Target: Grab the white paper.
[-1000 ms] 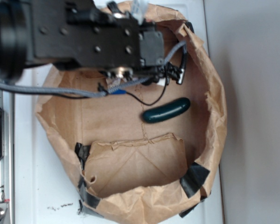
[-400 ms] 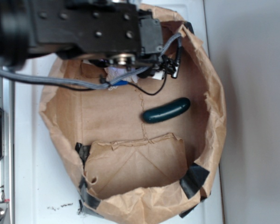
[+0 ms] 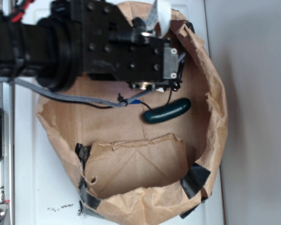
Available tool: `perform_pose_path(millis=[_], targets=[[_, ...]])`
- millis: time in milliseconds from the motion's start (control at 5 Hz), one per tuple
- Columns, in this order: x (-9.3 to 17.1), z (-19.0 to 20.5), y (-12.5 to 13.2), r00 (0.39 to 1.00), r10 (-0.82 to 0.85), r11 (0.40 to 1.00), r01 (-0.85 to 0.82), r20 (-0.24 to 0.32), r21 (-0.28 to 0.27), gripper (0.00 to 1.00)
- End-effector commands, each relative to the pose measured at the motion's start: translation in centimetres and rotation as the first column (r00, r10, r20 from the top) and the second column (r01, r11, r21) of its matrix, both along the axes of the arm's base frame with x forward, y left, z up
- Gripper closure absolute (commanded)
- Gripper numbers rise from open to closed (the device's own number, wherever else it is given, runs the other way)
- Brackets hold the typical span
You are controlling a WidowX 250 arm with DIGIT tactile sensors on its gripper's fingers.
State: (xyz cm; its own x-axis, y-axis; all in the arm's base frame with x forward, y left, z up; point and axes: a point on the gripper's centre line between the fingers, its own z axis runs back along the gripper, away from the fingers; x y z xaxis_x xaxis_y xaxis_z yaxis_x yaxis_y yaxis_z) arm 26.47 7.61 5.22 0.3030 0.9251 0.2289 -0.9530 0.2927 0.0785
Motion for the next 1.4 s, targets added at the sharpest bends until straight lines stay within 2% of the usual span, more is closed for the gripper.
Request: perform_pose_path(millis=[0,400,800,1000,1200], targets=[[-0.8,1.4,0.3,0.998,0.007,1.000,-0.008,0.067,0.016,1.00],[-1.8,2.2,-0.2,0.992,-0.029,0.999,0.026,0.123,0.020,1.00],[-5.4,4.4,-1.3,0.937,-0.175,0.984,0.180,0.301,0.011,1.00],[-2.9,7.3,-0.1,0.861,-0.309,0.950,0.298,0.404,0.091,1.00],[-0.2,8.9,0.6,0.758,-0.511,0.847,0.524,0.406,0.089,1.00]])
